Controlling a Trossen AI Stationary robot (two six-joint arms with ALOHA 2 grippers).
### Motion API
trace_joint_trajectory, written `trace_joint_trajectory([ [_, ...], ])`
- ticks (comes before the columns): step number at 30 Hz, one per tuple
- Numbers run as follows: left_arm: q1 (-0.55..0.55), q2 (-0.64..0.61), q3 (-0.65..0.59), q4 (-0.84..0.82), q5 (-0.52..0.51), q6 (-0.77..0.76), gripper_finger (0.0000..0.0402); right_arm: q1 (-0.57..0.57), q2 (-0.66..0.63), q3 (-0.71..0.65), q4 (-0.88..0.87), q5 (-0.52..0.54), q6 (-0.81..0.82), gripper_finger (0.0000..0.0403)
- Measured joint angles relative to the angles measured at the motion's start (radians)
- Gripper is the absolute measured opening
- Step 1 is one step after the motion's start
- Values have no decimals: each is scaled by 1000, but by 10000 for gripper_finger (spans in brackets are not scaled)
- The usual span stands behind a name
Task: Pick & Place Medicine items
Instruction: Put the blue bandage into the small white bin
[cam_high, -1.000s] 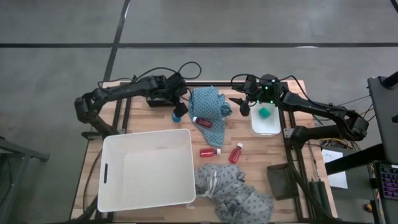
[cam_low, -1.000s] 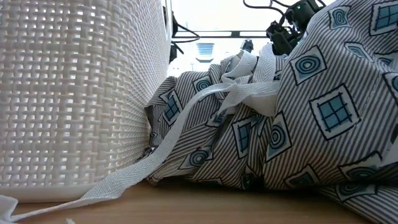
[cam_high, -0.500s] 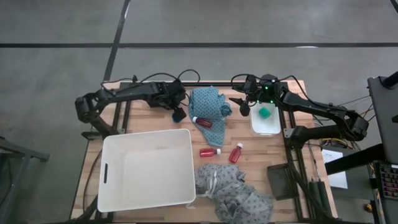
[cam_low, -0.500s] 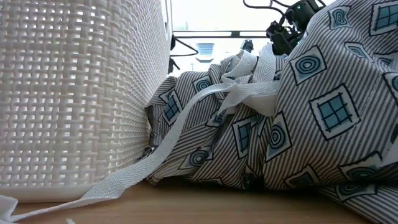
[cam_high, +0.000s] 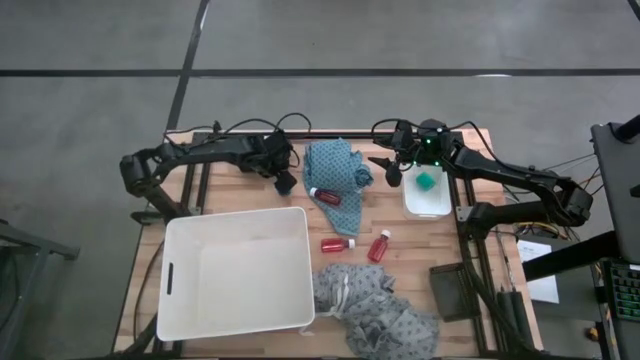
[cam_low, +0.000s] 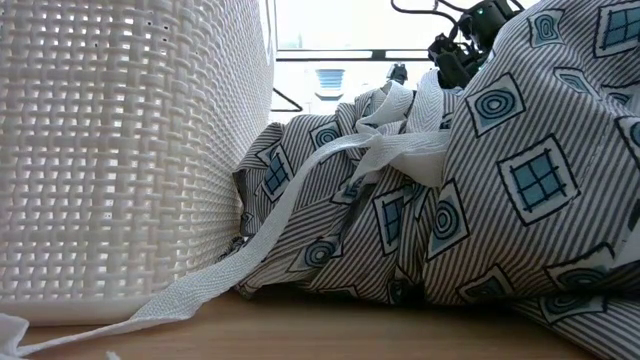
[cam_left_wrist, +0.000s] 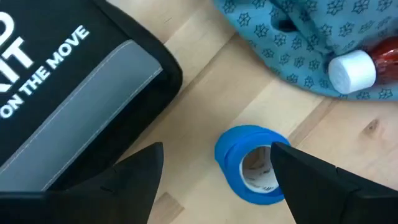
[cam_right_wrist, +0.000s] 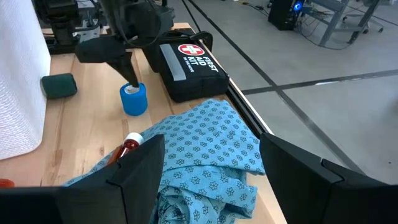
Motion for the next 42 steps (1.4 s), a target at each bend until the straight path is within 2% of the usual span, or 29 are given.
trace_joint_trajectory([
  [16,6,0,-14,33,2,5,299,0,0,0,0,0,0,260],
  [25,18,35,-61,35,3,-31,298,0,0,0,0,0,0,260],
  [31,30,70,-57,41,7,-28,298,0,0,0,0,0,0,260],
  [42,34,52,-32,35,37,-26,298,0,0,0,0,0,0,260],
])
